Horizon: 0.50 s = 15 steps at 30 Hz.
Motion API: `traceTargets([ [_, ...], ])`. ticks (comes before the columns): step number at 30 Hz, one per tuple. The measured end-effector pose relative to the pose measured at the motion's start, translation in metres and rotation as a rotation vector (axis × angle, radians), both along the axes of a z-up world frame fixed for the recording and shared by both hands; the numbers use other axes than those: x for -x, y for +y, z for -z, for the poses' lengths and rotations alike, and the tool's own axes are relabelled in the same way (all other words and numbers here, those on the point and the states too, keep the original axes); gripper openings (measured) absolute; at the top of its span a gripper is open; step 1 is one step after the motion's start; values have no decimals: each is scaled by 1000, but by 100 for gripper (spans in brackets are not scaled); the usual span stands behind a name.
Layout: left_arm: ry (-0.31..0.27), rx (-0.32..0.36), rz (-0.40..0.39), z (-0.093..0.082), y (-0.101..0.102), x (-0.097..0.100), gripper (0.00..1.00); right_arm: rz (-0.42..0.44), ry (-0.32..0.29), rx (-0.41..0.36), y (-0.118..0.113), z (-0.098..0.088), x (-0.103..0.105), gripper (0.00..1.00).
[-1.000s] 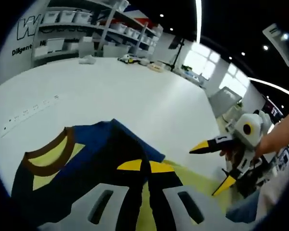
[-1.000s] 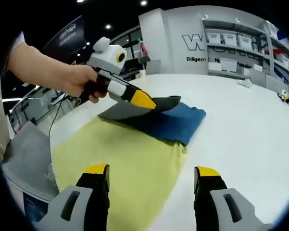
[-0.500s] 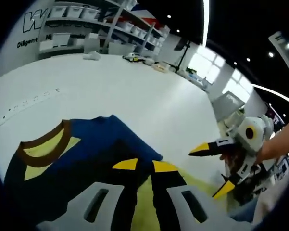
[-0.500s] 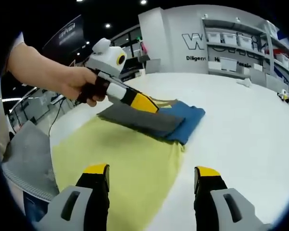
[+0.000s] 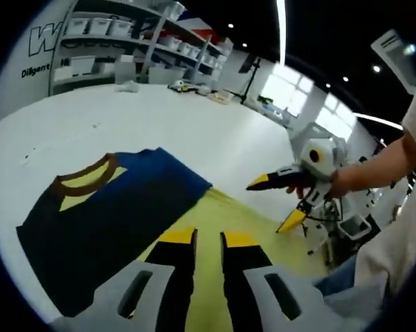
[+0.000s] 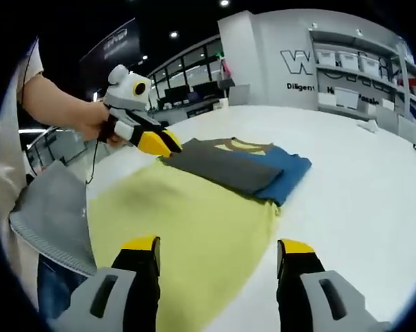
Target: Fold the garment on the visible template until the final outline fits inside the template.
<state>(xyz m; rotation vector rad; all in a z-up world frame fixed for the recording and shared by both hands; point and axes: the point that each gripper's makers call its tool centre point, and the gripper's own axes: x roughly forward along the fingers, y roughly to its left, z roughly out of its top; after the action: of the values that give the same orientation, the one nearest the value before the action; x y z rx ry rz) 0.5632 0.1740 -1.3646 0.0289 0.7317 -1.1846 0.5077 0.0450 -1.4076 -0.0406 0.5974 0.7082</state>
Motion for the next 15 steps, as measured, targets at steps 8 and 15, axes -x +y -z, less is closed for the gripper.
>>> traceTargets([
  [8, -75, -72, 31, 12, 56, 41, 21, -147, -14, 10, 10, 0, 25, 56],
  [15, -148, -179, 138, 31, 102, 77, 18, -332, -2, 44, 20, 2, 57, 43],
])
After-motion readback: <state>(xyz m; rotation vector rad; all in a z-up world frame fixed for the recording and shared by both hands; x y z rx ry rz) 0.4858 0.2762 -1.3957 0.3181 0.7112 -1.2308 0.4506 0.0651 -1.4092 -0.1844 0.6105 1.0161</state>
